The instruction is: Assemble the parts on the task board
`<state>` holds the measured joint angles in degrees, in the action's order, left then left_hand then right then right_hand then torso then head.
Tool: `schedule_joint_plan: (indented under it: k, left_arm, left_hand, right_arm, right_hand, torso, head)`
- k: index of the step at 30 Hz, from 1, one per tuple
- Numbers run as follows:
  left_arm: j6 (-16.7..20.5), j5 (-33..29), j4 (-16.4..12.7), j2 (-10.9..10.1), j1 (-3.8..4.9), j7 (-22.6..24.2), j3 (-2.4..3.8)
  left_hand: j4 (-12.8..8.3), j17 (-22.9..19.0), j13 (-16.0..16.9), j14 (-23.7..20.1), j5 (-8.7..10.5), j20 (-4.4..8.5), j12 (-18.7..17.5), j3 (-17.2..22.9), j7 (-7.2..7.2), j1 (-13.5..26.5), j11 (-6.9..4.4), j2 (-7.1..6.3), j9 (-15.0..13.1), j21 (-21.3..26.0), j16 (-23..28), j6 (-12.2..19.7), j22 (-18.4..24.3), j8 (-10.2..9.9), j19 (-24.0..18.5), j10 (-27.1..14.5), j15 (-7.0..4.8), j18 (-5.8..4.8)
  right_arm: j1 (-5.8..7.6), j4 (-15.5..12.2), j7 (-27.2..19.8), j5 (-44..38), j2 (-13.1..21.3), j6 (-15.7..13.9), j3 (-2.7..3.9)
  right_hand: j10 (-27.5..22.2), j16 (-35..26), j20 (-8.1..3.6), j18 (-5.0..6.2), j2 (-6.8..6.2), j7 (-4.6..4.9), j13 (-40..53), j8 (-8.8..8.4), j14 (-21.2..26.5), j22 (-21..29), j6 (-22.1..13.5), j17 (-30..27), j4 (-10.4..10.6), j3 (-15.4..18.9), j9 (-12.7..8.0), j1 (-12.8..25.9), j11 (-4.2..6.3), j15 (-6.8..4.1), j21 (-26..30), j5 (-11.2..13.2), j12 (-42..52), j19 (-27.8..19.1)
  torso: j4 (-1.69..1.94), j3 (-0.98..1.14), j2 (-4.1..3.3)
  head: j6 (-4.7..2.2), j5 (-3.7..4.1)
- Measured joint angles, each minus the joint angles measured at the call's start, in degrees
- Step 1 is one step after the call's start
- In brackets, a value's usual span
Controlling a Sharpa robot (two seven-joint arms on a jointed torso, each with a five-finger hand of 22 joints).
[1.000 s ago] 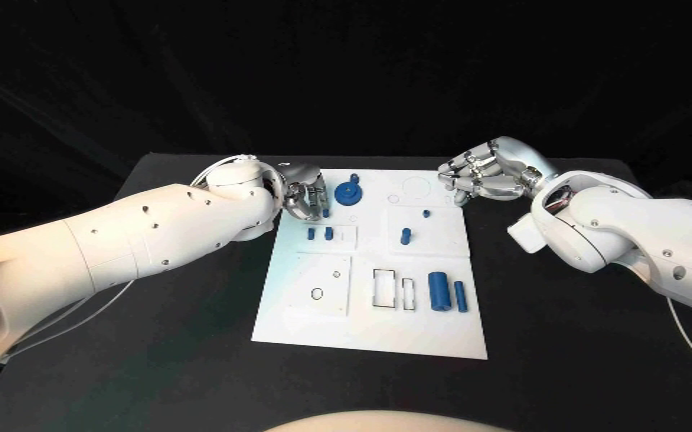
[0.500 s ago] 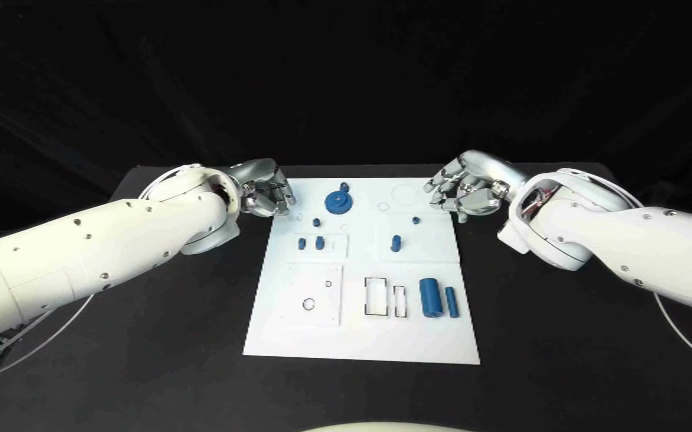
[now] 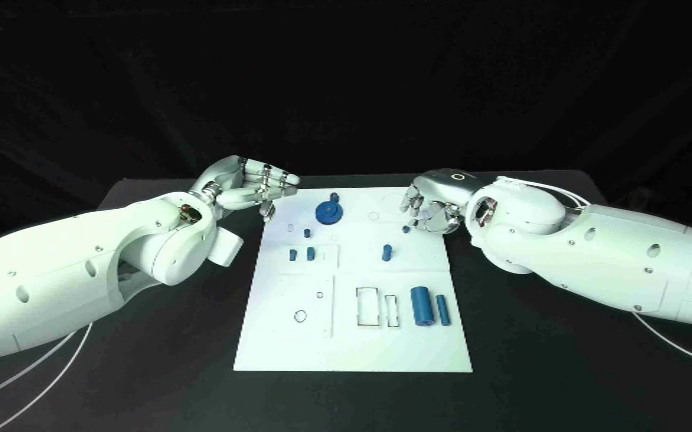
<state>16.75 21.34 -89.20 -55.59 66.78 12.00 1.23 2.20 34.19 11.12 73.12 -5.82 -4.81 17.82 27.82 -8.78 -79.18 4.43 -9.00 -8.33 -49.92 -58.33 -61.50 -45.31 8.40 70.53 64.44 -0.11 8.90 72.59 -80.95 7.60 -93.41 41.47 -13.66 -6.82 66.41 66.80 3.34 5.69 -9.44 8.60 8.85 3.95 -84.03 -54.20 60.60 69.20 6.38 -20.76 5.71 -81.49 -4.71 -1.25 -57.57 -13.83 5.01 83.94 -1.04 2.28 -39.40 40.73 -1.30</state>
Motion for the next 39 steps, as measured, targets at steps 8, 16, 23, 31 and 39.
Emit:
schedule_joint_plan:
  k: [8, 16, 23, 31, 39]
  left_arm:
    - [-1.68, -11.90, -3.16, -1.70, 0.04, 5.27, -0.05]
    - [-2.50, -15.38, -4.37, -2.35, 0.04, 6.96, -0.09]
    - [-2.71, -16.55, -4.46, -2.47, 0.07, 7.42, -0.08]
    - [-2.88, -17.05, -4.48, -2.53, 0.07, 7.46, -0.08]
    - [-2.92, -17.26, -4.32, -2.50, 0.09, 7.27, -0.08]
  left_hand:
    - [-0.16, -0.52, 0.07, 0.00, 0.00, 0.00, 0.34, -0.16, 0.00, 0.36, -0.01, 0.09, 0.00, 0.34, 0.25, 0.01, 0.51, 0.00, 0.00, -0.40, 0.00, -0.01]
    - [-0.24, -0.88, 0.13, -0.20, 0.00, 0.00, 0.34, -0.54, 0.00, 0.35, -0.01, 0.10, -0.05, 0.90, 0.61, 0.01, 0.98, 0.00, 0.00, -0.40, -0.20, -0.02]
    - [-0.40, -1.14, 0.19, -0.41, 0.00, 0.00, 0.61, -0.70, 0.01, 0.35, -0.01, 0.10, -0.05, 1.18, 0.61, 0.01, 1.24, 0.22, 0.00, -0.40, -0.01, -0.02]
    - [-0.58, -1.38, 0.24, -0.41, 0.00, 0.00, 0.61, -0.87, 0.01, 0.11, 0.00, 0.34, -0.05, 1.24, 0.61, 0.00, 1.39, 0.22, 0.00, -0.40, -0.01, -0.02]
    - [-0.80, -1.52, 0.26, -0.40, 0.00, 0.00, 0.61, -1.09, 0.01, -0.04, 0.16, 0.49, -0.09, 1.55, 0.61, 0.01, 1.72, 0.22, 0.00, -0.78, -0.01, -0.02]
  right_arm:
    - [-0.35, 0.79, 1.53, -4.42, -1.92, 2.23, -0.04]
    - [-0.67, 1.00, 2.18, -6.19, -2.30, 4.06, -0.09]
    - [-1.06, 1.54, 2.23, -6.76, -2.72, 5.11, -0.12]
    - [-1.25, 2.08, 2.28, -7.08, -2.92, 5.83, -0.06]
    - [-1.68, 2.54, 2.04, -7.12, -3.45, 5.61, 0.26]
  right_hand:
    - [-0.20, 1.14, 0.00, 0.00, -0.45, 0.00, -0.34, 0.00, 0.00, -1.84, 0.00, 0.66, -0.86, -1.32, -0.05, 0.45, -0.20, 0.44, -1.52, 0.00, 0.00, 0.00]
    - [-0.20, 2.30, 0.01, 0.00, -0.82, -0.07, -0.47, 0.00, 0.00, -3.44, 0.30, 1.39, -1.02, -1.81, -0.03, 0.82, -0.20, 0.44, -2.89, 0.00, 0.00, -0.01]
    - [0.11, 3.29, 0.02, 0.00, -0.82, -0.31, -0.53, 0.00, 0.00, -5.03, 1.13, 2.09, -1.40, -2.51, 0.18, 0.82, 0.11, 0.44, -4.47, 0.00, 0.00, -0.01]
    - [1.21, 4.14, 0.02, 0.01, -0.51, -0.77, -0.59, 0.67, 0.00, -6.77, 2.41, 2.68, -2.26, -3.68, 0.54, 1.11, 0.61, 0.44, -6.00, -0.48, 0.30, -0.02]
    - [3.32, 5.64, 0.02, 0.01, 1.06, -1.75, -0.42, 1.80, 0.10, -9.50, 5.11, 3.60, -3.22, -4.65, 1.37, 0.57, 1.44, -0.10, -8.65, -0.91, 0.64, -0.02]
  torso:
    - [0.20, -0.30, -0.12]
    - [0.18, -0.38, -0.20]
    - [0.16, -0.40, -0.24]
    - [0.16, -0.40, -0.21]
    - [0.15, -0.37, -0.20]
  head:
    - [0.18, 0.11]
    - [0.75, -0.12]
    - [0.92, -0.38]
    - [1.12, -0.35]
    - [1.32, -0.58]
